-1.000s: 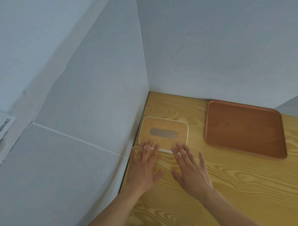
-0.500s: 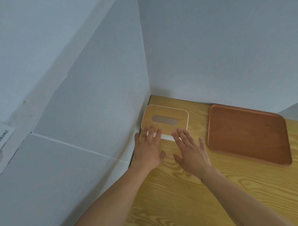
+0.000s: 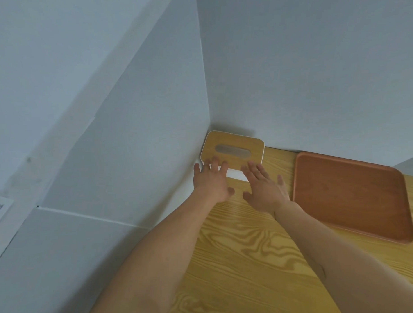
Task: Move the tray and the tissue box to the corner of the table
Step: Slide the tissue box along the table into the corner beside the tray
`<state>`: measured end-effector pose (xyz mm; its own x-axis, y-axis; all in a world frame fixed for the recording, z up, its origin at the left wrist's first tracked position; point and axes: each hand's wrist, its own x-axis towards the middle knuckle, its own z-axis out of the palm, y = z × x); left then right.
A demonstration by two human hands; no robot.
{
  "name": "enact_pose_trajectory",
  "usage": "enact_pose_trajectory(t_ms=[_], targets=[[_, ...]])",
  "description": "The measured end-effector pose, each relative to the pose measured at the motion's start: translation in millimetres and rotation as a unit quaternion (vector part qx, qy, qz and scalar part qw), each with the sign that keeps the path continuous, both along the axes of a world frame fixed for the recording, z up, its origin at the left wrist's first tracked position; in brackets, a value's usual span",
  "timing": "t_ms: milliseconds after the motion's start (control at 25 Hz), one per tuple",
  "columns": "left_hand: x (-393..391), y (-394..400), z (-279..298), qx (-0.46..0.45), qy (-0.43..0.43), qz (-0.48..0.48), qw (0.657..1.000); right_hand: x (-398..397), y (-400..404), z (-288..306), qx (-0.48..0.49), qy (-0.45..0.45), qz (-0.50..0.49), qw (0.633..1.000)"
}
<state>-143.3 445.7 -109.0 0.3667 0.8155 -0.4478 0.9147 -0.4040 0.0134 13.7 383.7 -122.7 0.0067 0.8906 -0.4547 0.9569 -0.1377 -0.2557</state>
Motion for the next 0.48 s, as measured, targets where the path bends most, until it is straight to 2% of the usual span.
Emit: enact_pose_trajectory(t_ms=[480], targets=[[12,21,6,-0.013,0.007,0.003,1.0,5,25,2,-0.019,0.008,-0.013,1.0]])
